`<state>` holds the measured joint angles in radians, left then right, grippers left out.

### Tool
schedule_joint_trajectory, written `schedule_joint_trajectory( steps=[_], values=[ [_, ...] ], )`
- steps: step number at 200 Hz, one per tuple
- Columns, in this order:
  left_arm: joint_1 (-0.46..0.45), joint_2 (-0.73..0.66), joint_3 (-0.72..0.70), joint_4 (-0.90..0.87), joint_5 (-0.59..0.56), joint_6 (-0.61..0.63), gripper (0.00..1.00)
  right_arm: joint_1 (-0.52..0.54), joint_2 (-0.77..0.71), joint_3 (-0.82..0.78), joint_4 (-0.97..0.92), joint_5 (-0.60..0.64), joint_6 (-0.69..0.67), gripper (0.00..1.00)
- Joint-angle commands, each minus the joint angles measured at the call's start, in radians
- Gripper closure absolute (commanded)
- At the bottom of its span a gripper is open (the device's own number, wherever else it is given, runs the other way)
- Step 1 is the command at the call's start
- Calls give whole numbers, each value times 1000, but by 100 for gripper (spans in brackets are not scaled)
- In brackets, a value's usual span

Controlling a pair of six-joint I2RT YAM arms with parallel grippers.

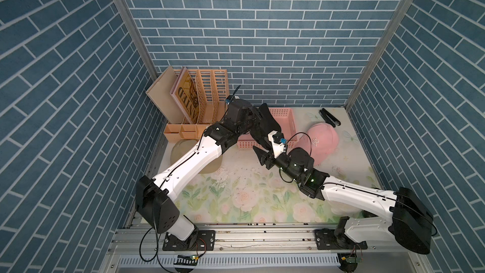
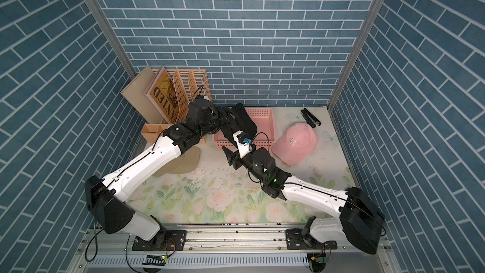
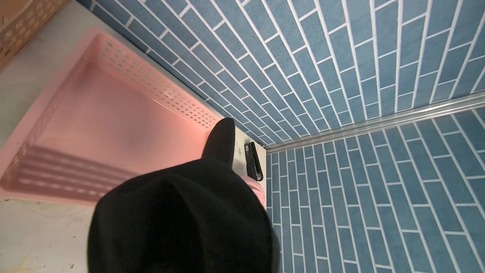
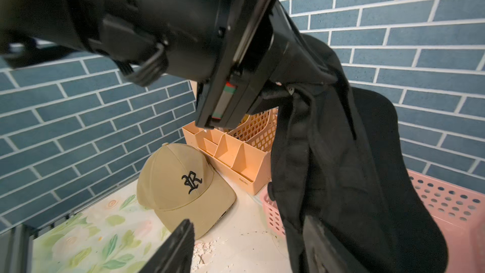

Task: Turn the baseball cap inside out
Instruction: Turn over the baseball cap.

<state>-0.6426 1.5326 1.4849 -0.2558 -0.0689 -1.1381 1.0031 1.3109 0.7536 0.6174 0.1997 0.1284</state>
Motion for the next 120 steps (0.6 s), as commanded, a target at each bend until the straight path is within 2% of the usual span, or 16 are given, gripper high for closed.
schedule_joint_trajectory(
  steps=[1,38,78,88,120],
  values=[
    [-3,-43,-29,63,-33,-100,100,27,55,54,63,260,-40,30],
    [-14,-55,-29,56,-43,-109,100,37,159,107,61,446,-35,29],
    [-20,-70,-49,69,-27,-111,100,35,259,169,98,470,-67,31],
    [-21,-74,-53,67,-25,-108,100,30,270,177,98,472,-69,38],
    [-15,-84,-55,54,-39,-74,100,1,226,137,85,413,-59,75]
  ],
)
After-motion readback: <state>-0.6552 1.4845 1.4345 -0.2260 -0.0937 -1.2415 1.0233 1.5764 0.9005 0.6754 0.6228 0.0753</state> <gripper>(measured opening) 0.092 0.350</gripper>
